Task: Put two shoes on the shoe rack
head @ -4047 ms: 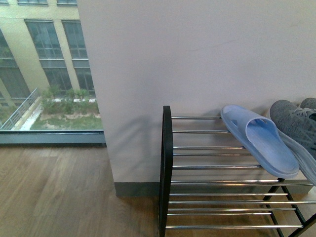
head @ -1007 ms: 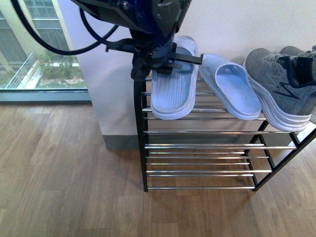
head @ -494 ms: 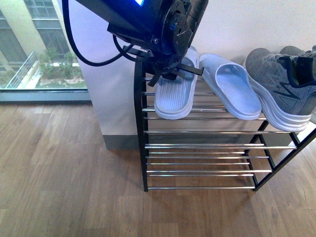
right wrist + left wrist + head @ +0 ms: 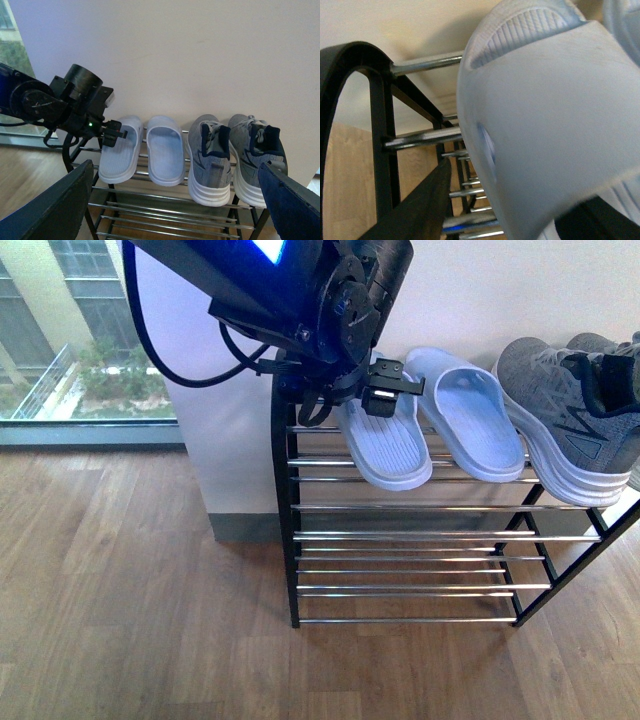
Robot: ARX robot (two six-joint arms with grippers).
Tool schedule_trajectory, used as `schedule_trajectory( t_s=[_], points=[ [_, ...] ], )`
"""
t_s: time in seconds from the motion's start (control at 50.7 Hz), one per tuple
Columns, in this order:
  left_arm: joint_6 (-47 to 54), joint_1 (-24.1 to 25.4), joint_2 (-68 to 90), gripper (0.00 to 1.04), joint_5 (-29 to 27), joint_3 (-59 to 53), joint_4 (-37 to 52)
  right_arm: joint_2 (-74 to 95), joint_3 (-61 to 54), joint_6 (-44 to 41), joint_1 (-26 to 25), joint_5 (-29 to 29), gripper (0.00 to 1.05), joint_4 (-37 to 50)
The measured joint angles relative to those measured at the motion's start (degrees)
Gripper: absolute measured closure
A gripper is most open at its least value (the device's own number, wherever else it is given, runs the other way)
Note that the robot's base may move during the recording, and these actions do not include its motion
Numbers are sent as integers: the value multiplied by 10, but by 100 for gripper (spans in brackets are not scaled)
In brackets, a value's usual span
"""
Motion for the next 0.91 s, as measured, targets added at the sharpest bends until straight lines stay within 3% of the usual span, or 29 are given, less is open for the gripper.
schedule_trajectory(
  t_s=[0.178,0.276,0.533,0.632,0.691,0.75,0.908],
  points=[
    [7,2,-58,21,9,-57,25,0,0,0,0,0,9,0],
    [31,5,-88,8,-28,-80,38,0,0,0,0,0,9,0],
    [19,17,-257,9,-42,-267,111,0,0,0,0,0,9,0],
    [56,17,-331,9,-92,-348,185,0,0,0,0,0,9,0],
    [83,21,-367,19,-131,-417,328,0,0,0,0,0,9,0],
    [98,40,-404,31,-120,-513,492,0,0,0,0,0,9,0],
    [108,89,-475,55,-88,-676,639,0,0,0,0,0,9,0]
  ],
)
